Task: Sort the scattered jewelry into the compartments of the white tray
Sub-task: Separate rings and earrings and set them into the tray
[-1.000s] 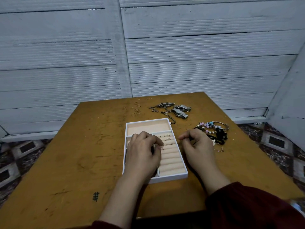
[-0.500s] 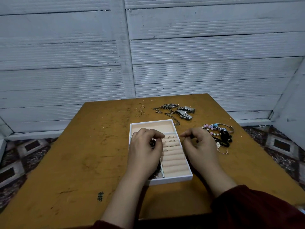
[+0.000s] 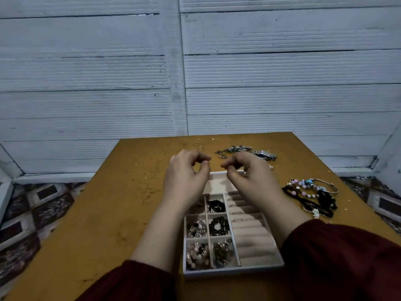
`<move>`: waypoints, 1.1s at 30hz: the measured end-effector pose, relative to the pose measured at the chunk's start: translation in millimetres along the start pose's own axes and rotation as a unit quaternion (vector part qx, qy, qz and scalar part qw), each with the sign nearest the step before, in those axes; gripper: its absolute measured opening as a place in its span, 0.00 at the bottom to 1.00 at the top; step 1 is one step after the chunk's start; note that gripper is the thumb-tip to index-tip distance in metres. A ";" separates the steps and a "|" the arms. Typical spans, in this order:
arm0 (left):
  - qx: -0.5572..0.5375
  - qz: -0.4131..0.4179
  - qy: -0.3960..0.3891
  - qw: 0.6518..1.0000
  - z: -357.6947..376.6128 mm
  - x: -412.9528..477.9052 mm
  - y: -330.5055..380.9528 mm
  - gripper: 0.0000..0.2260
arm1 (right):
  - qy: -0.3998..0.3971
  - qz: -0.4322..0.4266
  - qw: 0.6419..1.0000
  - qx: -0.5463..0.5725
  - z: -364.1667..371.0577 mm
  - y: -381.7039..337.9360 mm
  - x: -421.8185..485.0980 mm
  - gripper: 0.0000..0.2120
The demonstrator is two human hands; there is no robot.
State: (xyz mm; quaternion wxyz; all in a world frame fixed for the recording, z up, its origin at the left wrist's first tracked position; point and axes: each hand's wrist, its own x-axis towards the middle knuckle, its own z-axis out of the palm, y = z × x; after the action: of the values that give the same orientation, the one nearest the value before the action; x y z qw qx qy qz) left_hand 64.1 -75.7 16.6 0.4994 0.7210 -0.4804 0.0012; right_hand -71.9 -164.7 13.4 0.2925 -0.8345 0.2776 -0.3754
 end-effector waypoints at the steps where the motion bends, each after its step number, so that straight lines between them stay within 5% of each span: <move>1: -0.008 -0.007 0.009 1.000 -0.6 7.0 -7.0 0.06 | -0.003 -0.005 1.000 -0.005 3.3 0.5 7.8 0.09; 11: -0.010 -0.083 0.031 0.996 10.3 63.5 -85.5 0.09 | -0.059 -0.016 0.989 -0.137 40.8 14.8 81.6 0.07; 21: -0.020 -0.130 -0.105 0.986 32.6 92.5 -111.8 0.07 | -0.182 0.091 0.942 -0.268 72.7 42.0 127.8 0.07; 33: 0.112 -0.048 -0.129 0.984 41.8 92.0 -121.5 0.10 | -0.145 0.082 0.931 -0.324 89.0 41.9 129.5 0.11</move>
State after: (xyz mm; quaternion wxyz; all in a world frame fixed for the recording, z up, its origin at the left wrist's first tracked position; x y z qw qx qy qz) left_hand 178.0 -164.7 -47.4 0.3488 0.7886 -0.5025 -0.0621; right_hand 61.2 -256.6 -4.3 0.0729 -0.9037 0.4061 -0.1144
